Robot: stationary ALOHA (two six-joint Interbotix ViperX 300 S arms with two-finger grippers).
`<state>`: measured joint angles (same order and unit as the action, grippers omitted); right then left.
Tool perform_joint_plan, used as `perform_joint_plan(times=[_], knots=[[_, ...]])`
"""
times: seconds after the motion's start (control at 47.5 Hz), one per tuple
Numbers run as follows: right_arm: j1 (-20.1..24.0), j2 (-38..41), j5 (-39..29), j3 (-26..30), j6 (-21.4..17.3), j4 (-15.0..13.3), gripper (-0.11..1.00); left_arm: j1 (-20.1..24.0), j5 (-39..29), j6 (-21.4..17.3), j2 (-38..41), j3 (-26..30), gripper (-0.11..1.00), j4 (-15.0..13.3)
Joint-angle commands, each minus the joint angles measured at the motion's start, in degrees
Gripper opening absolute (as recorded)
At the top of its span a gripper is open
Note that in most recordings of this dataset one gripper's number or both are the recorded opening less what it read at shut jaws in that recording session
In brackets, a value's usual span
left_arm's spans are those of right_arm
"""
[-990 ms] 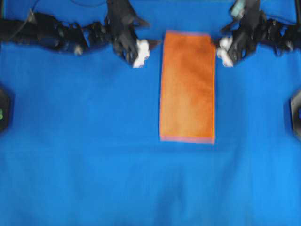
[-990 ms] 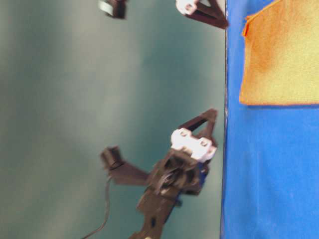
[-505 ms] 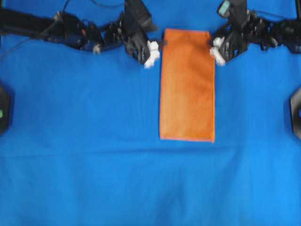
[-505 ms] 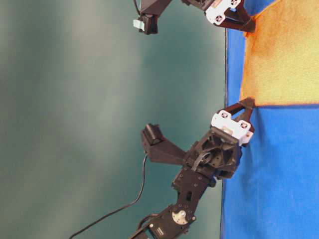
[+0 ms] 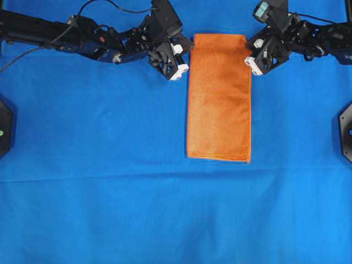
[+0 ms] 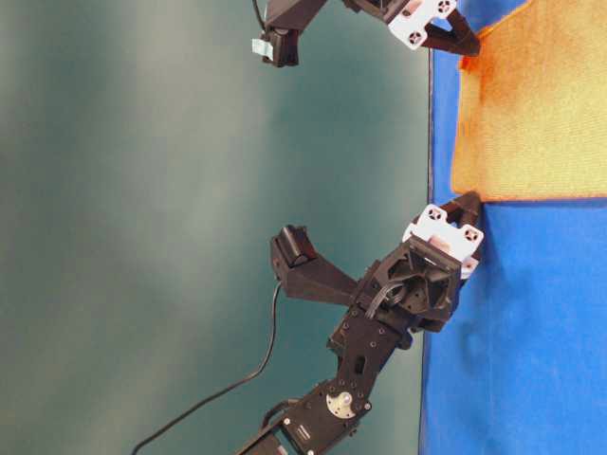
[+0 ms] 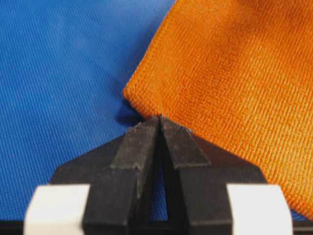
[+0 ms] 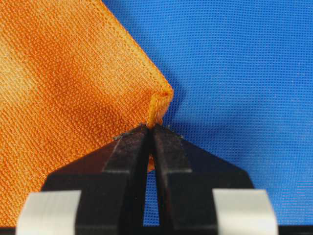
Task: Fold a vertical towel.
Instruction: 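Lower both grippers and pinch the towel's two far corners, then lift the far corners and pull them toward the near edge of the towel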
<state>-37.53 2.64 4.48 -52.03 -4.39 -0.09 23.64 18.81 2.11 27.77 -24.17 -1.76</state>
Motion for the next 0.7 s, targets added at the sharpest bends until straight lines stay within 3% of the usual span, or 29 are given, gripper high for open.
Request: perform_joint_plan(times=[0.0, 0.674], knots=[[0.0, -0.4, 0.3, 0.7, 0.1, -0.1, 0.03, 0.0, -0.4, -0.1, -1.1, 0.4, 0.01, 0.1], [-0.1, -12.0, -1.1, 0.5, 0.2, -0.2, 0.03, 0.3, -4.2, -2.5, -9.7, -0.7, 0.01, 0.1]])
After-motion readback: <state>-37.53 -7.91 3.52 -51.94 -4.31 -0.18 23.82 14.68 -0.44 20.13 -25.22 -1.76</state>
